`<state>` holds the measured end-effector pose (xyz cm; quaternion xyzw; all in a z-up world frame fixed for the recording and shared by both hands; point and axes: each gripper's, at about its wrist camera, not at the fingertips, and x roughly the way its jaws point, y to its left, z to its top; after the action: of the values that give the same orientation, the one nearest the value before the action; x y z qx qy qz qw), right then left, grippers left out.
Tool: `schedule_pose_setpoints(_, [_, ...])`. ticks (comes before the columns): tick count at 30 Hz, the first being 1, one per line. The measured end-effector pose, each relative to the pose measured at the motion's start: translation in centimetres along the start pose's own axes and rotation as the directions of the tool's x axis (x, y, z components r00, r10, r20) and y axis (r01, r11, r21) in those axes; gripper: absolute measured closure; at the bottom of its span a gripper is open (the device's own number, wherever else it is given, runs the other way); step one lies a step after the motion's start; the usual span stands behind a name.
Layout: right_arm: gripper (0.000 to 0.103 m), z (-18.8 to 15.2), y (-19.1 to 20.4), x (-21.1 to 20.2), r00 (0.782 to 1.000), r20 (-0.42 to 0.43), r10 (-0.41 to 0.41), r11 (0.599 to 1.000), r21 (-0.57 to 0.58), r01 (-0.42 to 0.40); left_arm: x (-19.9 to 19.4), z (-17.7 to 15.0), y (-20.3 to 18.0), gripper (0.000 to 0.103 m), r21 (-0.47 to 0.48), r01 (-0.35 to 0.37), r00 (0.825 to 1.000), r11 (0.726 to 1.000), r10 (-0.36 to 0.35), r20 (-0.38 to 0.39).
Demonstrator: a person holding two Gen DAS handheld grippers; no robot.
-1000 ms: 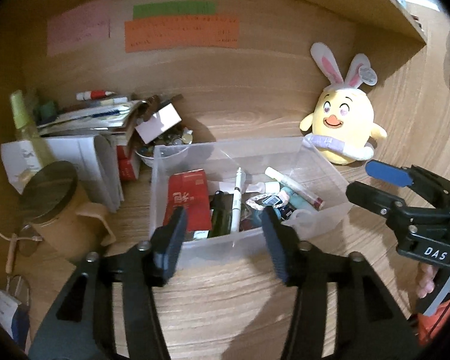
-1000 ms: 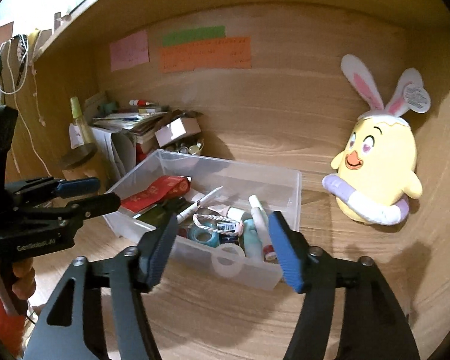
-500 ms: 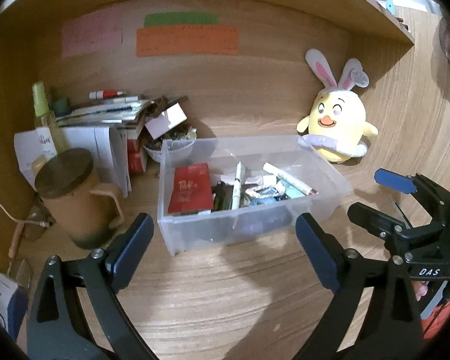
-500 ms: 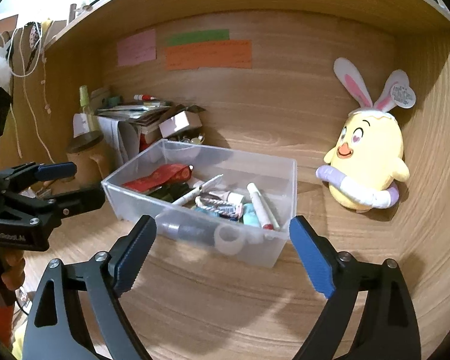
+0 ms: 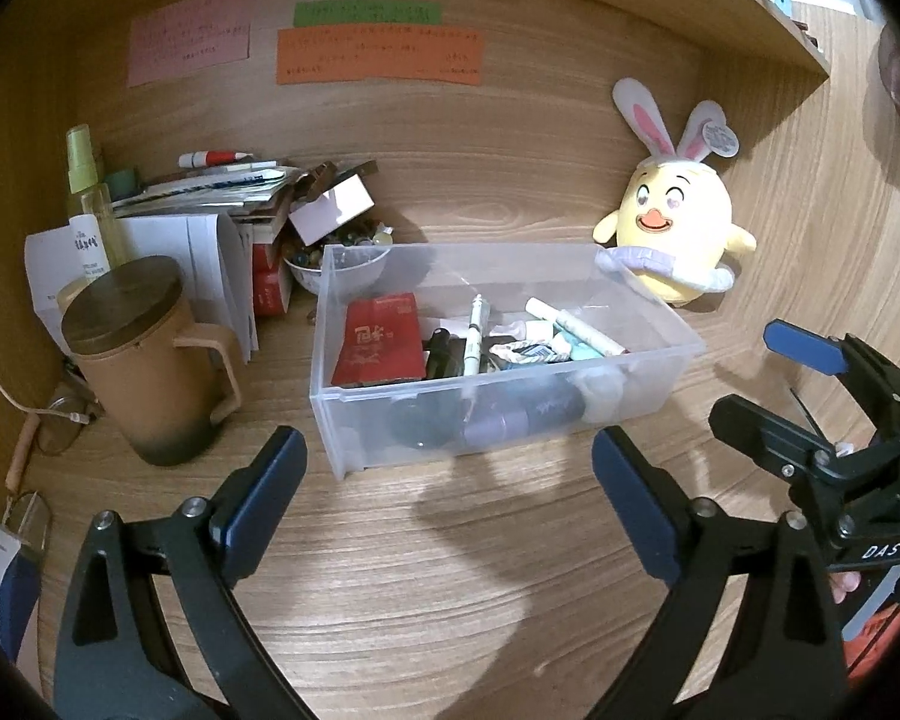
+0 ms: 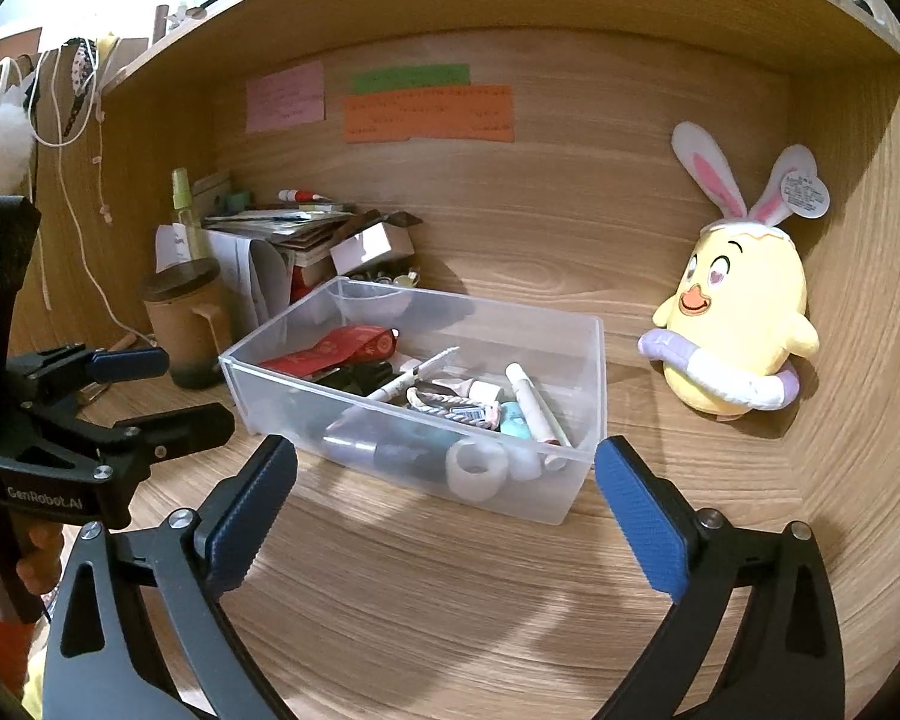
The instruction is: Organize objects
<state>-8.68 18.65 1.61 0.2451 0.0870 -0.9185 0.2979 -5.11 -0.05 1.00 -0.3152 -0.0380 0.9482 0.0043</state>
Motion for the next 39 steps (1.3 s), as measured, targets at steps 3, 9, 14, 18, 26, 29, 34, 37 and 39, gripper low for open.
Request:
schedule_pose_setpoints(3, [0.004, 0.00, 0.00, 0.03, 1.000, -0.001, 0.002, 1.000, 0.003, -0.002, -0.04, -0.01, -0.03, 0.006, -0.004, 0.000, 1.000, 1.000, 0.000, -0.001])
schedule_pose_setpoints(9, [0.004, -0.05, -0.01, 0.09, 1.000, -0.006, 0.006, 1.000, 0.013, -0.006, -0.03, 0.02, 0.03, 0.006, -0.006, 0.003, 1.000, 1.000, -0.003, 0.000])
schedule_pose_setpoints(14, [0.003, -0.05, -0.14, 0.12, 1.000, -0.006, 0.006, 1.000, 0.016, -0.006, -0.08, -0.02, 0.04, 0.006, -0.005, 0.004, 1.000, 1.000, -0.004, -0.001])
schedule_pose_setpoints(18, [0.003, -0.14, -0.20, 0.13, 1.000, -0.008, 0.007, 1.000, 0.022, -0.007, -0.11, -0.03, 0.00, 0.006, -0.005, 0.006, 1.000, 1.000, -0.006, -0.002])
schedule_pose_setpoints(26, [0.003, -0.19, -0.33, 0.15, 1.000, -0.011, 0.008, 0.999, 0.033, -0.008, -0.64, -0.14, -0.64, 0.005, -0.009, 0.002, 1.000, 1.000, -0.002, 0.002])
schedule_pose_setpoints(29, [0.003, -0.24, -0.37, 0.18, 1.000, -0.013, 0.009, 0.999, 0.035, -0.008, -0.63, -0.09, -0.68, 0.005, -0.010, 0.002, 1.000, 1.000, -0.002, 0.001])
schedule_pose_setpoints(34, [0.003, -0.31, -0.52, 0.24, 1.000, -0.013, 0.011, 0.999, 0.040, -0.011, -0.67, -0.03, -0.74, 0.005, -0.007, 0.004, 1.000, 1.000, -0.004, 0.001])
schedule_pose_setpoints(37, [0.003, -0.27, -0.63, 0.31, 1.000, -0.014, 0.010, 0.999, 0.048, -0.009, -0.74, -0.01, -0.83, 0.005, -0.010, 0.007, 1.000, 1.000, -0.007, 0.002])
schedule_pose_setpoints(39, [0.003, -0.26, -0.69, 0.32, 1.000, -0.013, 0.010, 0.999, 0.052, -0.009, -0.77, 0.03, -0.88, 0.004, -0.010, 0.007, 1.000, 1.000, -0.007, 0.004])
